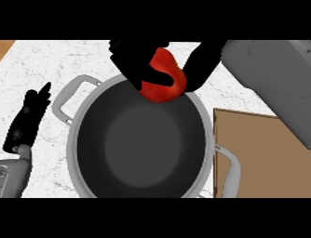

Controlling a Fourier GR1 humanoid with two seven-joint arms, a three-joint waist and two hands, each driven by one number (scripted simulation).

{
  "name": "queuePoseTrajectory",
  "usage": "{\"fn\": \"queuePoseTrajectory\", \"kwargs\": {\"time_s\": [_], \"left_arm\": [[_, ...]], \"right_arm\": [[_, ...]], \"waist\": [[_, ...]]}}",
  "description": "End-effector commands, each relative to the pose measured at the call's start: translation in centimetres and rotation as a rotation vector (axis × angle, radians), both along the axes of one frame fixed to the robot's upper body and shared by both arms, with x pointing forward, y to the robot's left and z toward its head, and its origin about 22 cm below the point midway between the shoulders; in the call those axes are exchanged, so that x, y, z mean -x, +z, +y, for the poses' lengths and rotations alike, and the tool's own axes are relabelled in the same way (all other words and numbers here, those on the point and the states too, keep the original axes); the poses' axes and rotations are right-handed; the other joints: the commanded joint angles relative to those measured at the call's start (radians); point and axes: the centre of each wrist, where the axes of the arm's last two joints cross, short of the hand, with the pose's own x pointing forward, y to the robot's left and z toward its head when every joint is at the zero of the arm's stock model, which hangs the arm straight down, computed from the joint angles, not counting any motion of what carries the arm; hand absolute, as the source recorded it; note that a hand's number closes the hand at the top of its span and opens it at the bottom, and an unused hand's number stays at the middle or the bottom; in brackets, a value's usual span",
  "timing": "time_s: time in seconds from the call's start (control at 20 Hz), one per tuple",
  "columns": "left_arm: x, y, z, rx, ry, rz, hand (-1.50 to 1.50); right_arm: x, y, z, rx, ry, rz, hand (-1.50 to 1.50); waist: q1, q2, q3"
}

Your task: Pick the tomato from the tray and place it in the pot

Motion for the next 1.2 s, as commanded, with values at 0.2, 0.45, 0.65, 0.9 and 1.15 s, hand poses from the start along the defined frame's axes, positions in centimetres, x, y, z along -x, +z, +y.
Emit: {"fn": "queuePoseTrajectory", "kwargs": {"time_s": [0.2,0.45,0.65,0.9,1.15], "left_arm": [[0.5,-0.2,0.8,0.009,0.034,-0.003,0.0],[0.5,-0.5,0.9,-0.003,0.036,0.02,0.0],[1.0,-0.6,1.2,-0.01,0.035,0.008,0.0],[0.9,-1.0,0.8,0.004,0.036,0.009,0.0],[0.9,-0.6,-0.1,0.014,0.011,-0.002,0.0]], "right_arm": [[0.3,-5.1,3.0,0.346,0.262,0.101,-1.5],[1.0,-8.3,5.0,0.361,0.343,0.19,-1.5],[0.5,-11.2,4.3,0.354,0.35,0.394,-1.5],[-0.6,-12.4,4.1,0.278,0.315,0.628,-1.5],[-3.2,-10.5,3.7,0.212,0.19,0.755,-1.5]], "waist": [[-0.031,-0.011,-0.001],[-0.042,-0.01,-0.001],[-0.04,-0.011,-0.001],[-0.048,-0.01,-0.002],[-0.016,-0.001,-0.001]]}}
